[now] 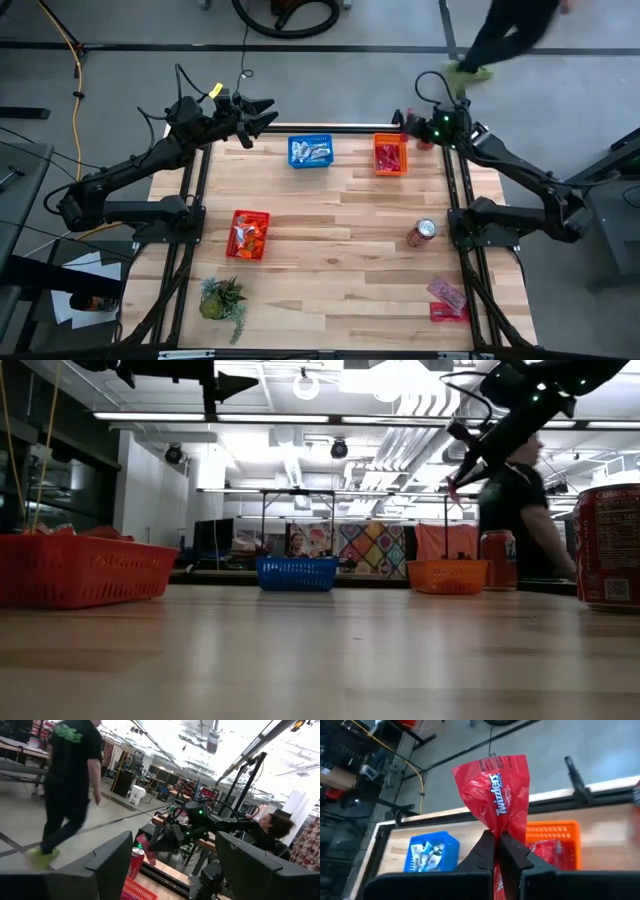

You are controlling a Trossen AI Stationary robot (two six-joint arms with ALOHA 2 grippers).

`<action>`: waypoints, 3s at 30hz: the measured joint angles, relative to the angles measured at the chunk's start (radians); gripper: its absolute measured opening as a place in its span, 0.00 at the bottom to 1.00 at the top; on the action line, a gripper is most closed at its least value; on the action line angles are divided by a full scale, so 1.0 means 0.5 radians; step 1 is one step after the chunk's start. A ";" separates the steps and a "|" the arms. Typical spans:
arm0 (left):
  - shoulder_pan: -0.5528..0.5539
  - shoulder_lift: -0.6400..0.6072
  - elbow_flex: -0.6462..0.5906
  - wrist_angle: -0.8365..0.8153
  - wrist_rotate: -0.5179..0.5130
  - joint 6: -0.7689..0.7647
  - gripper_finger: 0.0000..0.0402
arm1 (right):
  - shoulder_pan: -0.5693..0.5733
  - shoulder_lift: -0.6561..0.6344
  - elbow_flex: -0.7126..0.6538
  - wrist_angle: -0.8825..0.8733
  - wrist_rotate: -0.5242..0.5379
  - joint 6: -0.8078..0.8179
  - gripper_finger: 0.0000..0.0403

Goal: Sort candy
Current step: Put the red candy pack into the orange basket

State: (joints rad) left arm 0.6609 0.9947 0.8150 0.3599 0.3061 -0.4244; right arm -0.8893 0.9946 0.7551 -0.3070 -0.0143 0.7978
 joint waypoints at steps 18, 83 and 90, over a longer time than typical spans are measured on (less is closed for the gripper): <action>-0.001 0.000 0.000 0.002 0.000 -0.076 0.67 | 0.086 1.040 0.865 -0.961 0.029 -0.477 0.00; 0.000 -0.001 0.000 -0.002 0.002 -0.021 0.67 | 1.970 0.543 0.819 -0.723 -1.113 0.305 0.47; -0.001 0.000 0.000 -0.003 0.002 0.026 0.67 | 2.693 0.621 0.818 -1.384 -0.649 1.016 0.47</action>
State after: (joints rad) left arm 0.6605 0.9947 0.8150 0.3586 0.3069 -0.4116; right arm 0.4570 1.3051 1.1639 -0.9988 -0.3389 1.3059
